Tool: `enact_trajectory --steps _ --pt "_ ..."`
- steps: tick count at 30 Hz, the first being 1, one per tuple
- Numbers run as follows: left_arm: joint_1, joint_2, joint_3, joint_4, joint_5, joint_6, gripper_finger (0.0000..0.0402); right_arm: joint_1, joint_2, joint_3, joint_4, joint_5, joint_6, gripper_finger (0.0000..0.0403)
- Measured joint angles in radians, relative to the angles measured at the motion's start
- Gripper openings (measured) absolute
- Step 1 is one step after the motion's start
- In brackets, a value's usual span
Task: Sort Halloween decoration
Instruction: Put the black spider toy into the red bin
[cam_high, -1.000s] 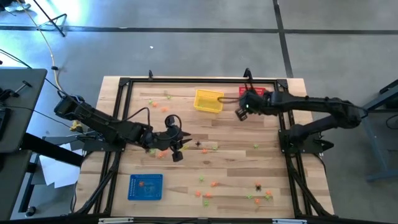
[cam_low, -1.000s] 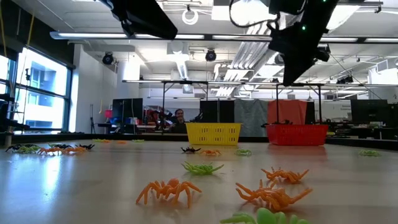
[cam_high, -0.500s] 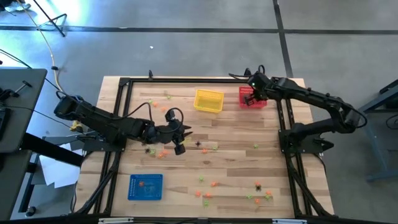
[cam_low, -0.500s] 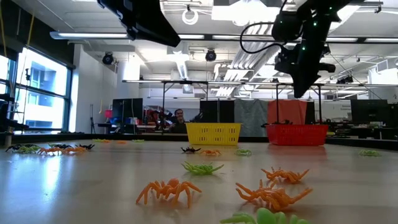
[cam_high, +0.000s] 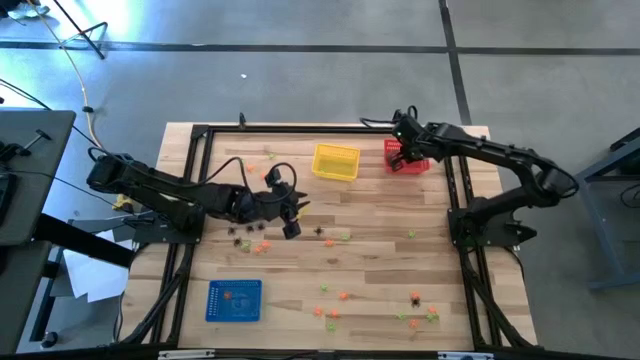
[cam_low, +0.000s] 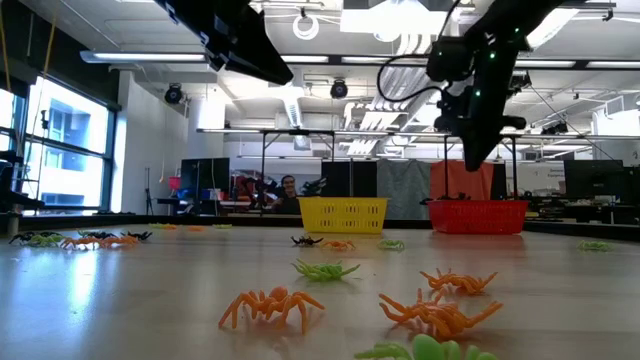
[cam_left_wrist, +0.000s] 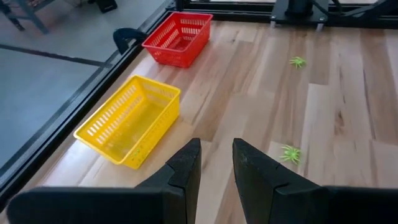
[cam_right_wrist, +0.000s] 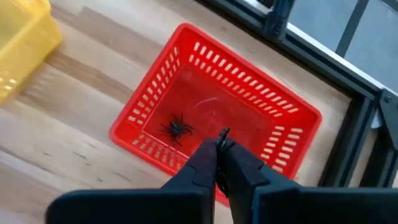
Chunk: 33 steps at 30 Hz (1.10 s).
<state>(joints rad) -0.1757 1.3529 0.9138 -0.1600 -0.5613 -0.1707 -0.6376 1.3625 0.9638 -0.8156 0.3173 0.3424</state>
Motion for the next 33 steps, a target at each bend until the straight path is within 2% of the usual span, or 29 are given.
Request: enact_trajectory --steps 11,18,22,27,33 --pt "0.000 0.000 0.000 0.000 0.000 0.024 0.0078 0.000 0.122 0.000 0.043 0.004 -0.037 0.0103" --pt "0.000 0.000 0.000 0.000 0.000 0.037 0.0078 0.000 0.105 0.000 0.042 0.017 -0.032 0.0114" --pt "0.000 0.000 0.000 -0.026 0.032 0.034 0.0078 0.020 0.066 0.000 0.043 -0.067 0.005 0.0114" --pt "0.029 0.000 0.000 -0.144 0.176 0.002 0.0078 0.127 0.016 0.001 0.057 -0.229 0.036 0.0114" --pt "0.096 0.042 0.000 -0.155 0.296 -0.005 0.0078 0.349 -0.021 0.002 0.082 -0.293 0.135 0.0114"
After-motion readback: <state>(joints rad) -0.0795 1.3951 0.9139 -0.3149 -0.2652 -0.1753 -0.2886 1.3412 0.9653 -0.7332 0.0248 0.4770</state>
